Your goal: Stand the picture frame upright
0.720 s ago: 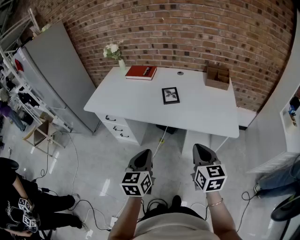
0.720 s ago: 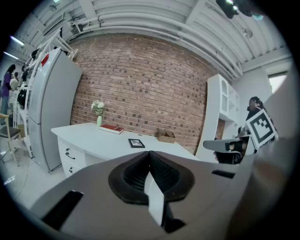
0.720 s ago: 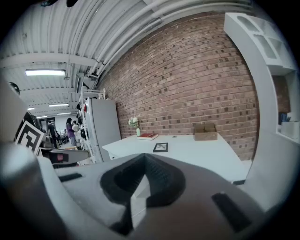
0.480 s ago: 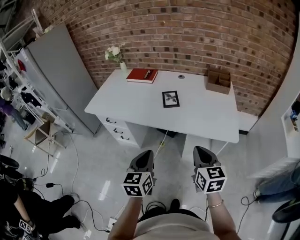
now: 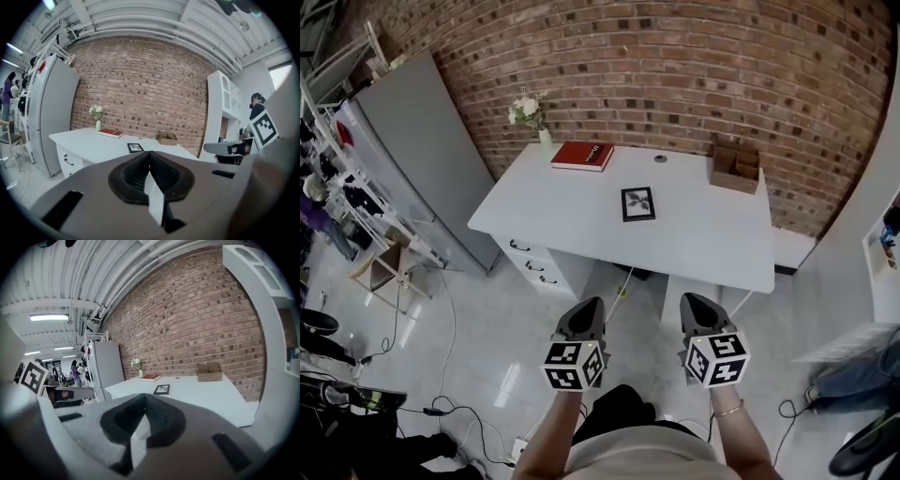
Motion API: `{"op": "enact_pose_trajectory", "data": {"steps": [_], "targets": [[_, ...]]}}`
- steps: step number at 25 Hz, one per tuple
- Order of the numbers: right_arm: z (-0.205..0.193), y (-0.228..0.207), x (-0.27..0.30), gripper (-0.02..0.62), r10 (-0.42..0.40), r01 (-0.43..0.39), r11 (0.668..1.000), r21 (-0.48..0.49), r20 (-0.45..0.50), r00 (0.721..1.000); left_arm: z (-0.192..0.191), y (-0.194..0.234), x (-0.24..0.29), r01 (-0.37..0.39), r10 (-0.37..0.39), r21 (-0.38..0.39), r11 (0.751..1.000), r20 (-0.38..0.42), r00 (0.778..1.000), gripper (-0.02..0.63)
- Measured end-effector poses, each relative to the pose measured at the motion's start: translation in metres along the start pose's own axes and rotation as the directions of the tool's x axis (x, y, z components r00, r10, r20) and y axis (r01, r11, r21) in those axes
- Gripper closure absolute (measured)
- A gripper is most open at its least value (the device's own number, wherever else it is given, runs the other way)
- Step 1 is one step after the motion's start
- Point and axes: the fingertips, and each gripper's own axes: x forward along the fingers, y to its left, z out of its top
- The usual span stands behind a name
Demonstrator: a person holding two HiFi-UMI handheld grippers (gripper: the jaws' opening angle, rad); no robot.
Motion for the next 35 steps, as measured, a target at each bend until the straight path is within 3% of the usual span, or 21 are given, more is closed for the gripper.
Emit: {"op": "enact_pose_trajectory", "data": {"steps": [10, 14, 23, 35], "targets": [[0.008, -0.011, 0.030, 0.592, 0.005, -0.005, 0.999, 0.033, 0.003, 1.000, 0.005, 0.022, 0.030, -0.012, 0.012, -0.005, 1.000, -0.005, 1.000, 0.612], [0.012, -0.015, 0.049, 0.591, 0.008, -0.008, 0.999, 0.041, 0.007, 1.000, 0.008, 0.035, 0.051, -0.008, 0.008, -0.001, 1.000, -0.009, 1.000, 0.577], [0.023, -0.034, 0.120, 0.557, -0.021, 0.024, 0.995, 0.099, -0.036, 0.999, 0.012, 0.076, 0.113, 0.004, -0.006, -0.041, 0.999, -0.047, 0.999, 0.517], [0.047, -0.053, 0.220, 0.535, -0.036, 0.047, 0.990, 0.132, -0.084, 0.996, 0.038, 0.132, 0.209, 0.040, -0.045, -0.067, 0.997, -0.072, 0.996, 0.485]]}}
